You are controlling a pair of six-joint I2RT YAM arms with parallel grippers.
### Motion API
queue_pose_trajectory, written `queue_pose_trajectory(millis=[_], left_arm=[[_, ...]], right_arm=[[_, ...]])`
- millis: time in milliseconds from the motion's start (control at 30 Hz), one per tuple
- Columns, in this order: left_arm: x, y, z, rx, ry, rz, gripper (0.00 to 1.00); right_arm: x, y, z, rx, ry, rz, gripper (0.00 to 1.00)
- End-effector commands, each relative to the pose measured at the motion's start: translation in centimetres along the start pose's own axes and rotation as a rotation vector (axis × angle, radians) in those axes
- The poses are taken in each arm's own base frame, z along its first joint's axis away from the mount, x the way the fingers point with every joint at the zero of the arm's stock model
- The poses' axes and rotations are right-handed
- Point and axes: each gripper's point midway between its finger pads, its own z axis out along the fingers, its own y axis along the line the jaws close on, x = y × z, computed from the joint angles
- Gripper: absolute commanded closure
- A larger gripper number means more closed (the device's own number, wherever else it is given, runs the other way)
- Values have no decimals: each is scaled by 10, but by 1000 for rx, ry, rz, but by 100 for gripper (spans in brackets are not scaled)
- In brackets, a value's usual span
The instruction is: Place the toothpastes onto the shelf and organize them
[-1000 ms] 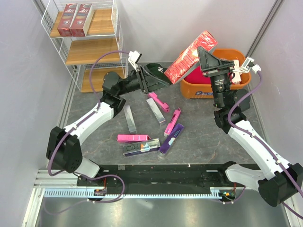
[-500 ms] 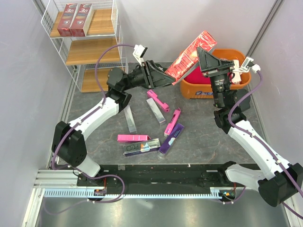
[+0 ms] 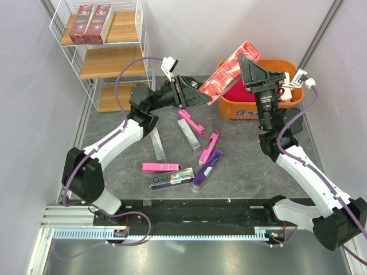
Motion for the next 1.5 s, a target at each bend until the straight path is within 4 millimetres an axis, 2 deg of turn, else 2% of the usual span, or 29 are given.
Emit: queue_pose_trajectory(millis=[0,233,267,333,367,433,600,733,900,1100,1233,1267,1400,1467], left_arm=[[-25,-35,-15,27,-89,126,82],[-45,-31,-54,-61,-152,145,85],[-48,-37,-60,-65,-162,158,85],[-54,-34,-75,-109,-184,162,85],[-56,-43,-82,-114,-195,181,85],[-64,-37,-100,-178,-226,178,86],[-86,-45,-149,-334,-323,201,85],[-100,-48,-178,-418,-370,208,85],[-120,-61,-204,-461,-417,197,86],[-140,-63,-236,-514,-477,154,88],[-155,-56,-251,-545,-515,120,91],[-160,-47,-256,-559,-524,95,92],[-179,-34,-264,-583,-547,50,93],[-190,-37,-262,-581,-544,61,93]], right_arm=[[-7,2,-1,7,-22,-1,14],[-1,-7,-1,41,-1,-8,8],[0,-8,-1,45,2,-9,8],[2,-13,-1,56,10,-13,8],[4,-15,-2,63,16,-14,7],[6,-18,-2,70,22,-16,7],[15,-30,-4,100,50,-27,7],[23,-41,-4,125,79,-37,6],[32,-52,-5,152,108,-43,2],[43,-61,-3,163,154,-48,2],[46,-65,-2,165,167,-49,2],[47,-65,-3,165,171,-48,2],[45,-68,-5,173,166,-53,2],[45,-69,-5,177,167,-56,2]])
